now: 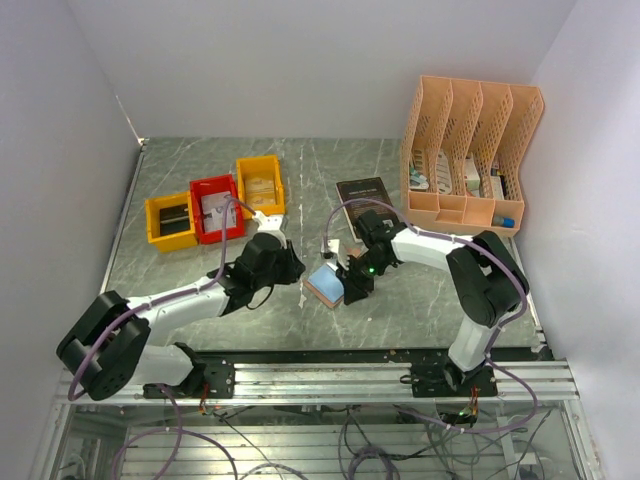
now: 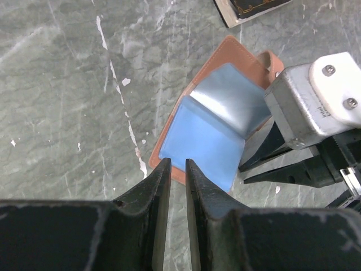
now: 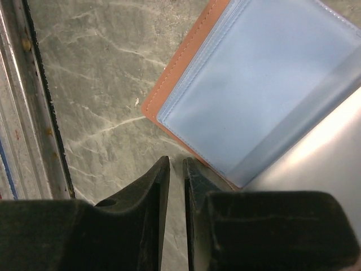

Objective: Put the credit cards into the card holder
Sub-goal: Open the card holder at the center of the board.

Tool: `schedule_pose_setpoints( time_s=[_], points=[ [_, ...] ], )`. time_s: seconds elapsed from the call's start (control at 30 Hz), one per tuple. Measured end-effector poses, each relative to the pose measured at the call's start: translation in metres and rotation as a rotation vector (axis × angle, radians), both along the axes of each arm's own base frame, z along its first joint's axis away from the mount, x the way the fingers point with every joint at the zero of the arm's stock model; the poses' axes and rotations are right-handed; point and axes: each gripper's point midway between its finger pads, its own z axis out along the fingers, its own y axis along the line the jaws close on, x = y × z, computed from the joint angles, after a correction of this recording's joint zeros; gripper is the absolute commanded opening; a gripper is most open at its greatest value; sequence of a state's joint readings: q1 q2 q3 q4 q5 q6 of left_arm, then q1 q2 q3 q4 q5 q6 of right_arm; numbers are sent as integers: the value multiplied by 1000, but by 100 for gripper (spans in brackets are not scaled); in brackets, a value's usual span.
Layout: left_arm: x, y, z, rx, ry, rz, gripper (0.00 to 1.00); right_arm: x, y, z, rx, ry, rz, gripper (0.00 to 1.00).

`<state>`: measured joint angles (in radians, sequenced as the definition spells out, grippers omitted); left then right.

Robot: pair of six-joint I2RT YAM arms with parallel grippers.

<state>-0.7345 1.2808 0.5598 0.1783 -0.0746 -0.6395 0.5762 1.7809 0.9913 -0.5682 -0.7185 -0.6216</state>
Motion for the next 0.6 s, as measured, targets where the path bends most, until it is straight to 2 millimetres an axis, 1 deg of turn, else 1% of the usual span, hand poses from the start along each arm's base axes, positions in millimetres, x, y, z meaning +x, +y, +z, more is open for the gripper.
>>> schedule_pose_setpoints(
  time_s=[0.17,0.3,0.4,0.5,0.6],
  points=[
    [-5,6,-9,6,18,15,28,1,5,0,-15,4,-35,22],
    [-8,8,-16,6,34,21,28,12,21,1,-23,-60,-86,24],
    [-6,6,-12,-14,24,25,28,21,30,2,-15,-99,-145,26],
    [-4,1,-5,-49,10,25,28,27,34,6,-1,-105,-188,30],
    [-1,-4,2,-87,-2,23,28,26,38,17,40,-84,-167,30]
  ],
)
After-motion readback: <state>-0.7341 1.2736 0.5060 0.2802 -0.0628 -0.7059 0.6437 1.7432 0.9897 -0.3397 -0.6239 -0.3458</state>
